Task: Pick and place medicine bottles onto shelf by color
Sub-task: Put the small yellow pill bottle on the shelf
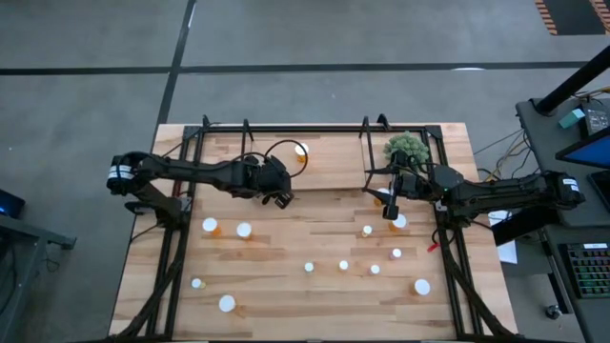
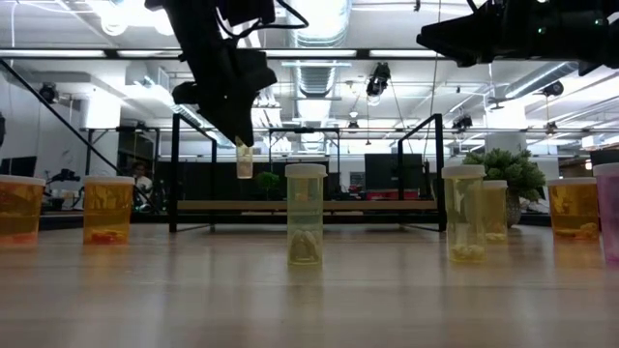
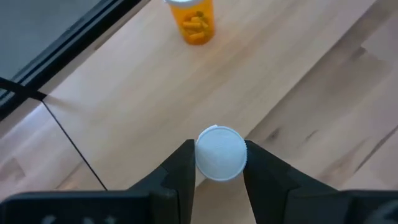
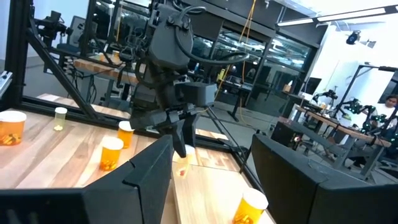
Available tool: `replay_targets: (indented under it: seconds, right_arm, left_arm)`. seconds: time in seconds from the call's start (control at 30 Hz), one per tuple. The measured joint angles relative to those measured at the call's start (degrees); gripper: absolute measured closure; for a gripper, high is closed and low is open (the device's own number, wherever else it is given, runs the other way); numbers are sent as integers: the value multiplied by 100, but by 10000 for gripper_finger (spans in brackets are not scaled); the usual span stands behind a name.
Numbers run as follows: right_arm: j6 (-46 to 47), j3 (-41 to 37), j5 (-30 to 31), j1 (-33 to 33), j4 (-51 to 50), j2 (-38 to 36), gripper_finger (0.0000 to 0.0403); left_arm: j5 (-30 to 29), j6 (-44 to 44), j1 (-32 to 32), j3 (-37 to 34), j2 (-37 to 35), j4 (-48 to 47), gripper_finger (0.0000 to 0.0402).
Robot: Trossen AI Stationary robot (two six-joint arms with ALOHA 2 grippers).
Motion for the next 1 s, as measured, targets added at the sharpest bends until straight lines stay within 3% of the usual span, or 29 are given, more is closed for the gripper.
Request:
replay_targets:
  seconds: [1.0]
  right_arm:
    - [31,0,-2,0,2,-7,193]
  left_arm:
    - [-310,-582,96,-33,7,-442,308]
